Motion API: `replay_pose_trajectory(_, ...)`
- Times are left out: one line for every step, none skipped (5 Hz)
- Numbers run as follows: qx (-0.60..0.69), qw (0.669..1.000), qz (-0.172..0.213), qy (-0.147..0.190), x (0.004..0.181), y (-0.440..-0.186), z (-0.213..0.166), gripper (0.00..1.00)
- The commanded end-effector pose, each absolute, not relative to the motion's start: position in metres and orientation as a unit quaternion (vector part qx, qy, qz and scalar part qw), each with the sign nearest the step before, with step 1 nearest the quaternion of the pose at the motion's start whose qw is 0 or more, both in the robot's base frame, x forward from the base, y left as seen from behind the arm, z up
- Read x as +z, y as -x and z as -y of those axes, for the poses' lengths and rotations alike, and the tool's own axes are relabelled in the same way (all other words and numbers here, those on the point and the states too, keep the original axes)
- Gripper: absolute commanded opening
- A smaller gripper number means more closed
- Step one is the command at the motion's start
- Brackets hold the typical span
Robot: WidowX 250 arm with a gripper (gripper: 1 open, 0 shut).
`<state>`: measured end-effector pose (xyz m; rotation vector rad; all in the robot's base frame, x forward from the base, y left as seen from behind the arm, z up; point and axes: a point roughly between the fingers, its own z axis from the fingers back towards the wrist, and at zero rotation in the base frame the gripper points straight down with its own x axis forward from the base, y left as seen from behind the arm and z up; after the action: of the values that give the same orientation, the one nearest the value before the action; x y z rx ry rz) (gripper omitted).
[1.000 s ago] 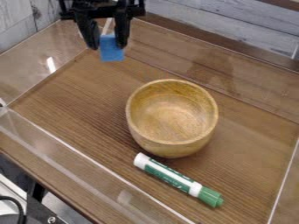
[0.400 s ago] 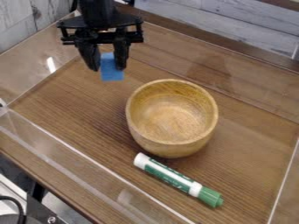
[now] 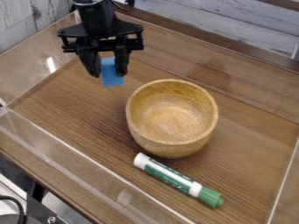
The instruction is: Remove the blue block from inside the brown bowl and put it on the table
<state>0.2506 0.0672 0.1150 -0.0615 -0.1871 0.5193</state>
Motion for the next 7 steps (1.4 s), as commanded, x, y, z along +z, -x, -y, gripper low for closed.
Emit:
replay_pose_trajectory(0.25, 0.959, 0.128, 0.028, 0.126, -0.256, -0.061, 0.0)
replay_pose_trajectory(0.256, 0.956, 0.136, 0.033, 0.125, -0.257, -0.048, 0.0)
replay_pose_trajectory(0.267, 0.952, 0.145, 0.038, 0.124, -0.258, -0.038, 0.0)
replay_pose_trajectory(0.273, 0.949, 0.151, 0.037, 0.126, -0.257, -0.038, 0.0)
replay_pose_trajectory(0.277, 0.948, 0.155, 0.033, 0.127, -0.257, -0.04, 0.0)
replay_pose_trajectory(0.282, 0.946, 0.158, 0.03, 0.128, -0.256, -0.041, 0.0)
replay_pose_trajectory(0.288, 0.944, 0.162, 0.026, 0.128, -0.256, -0.042, 0.0)
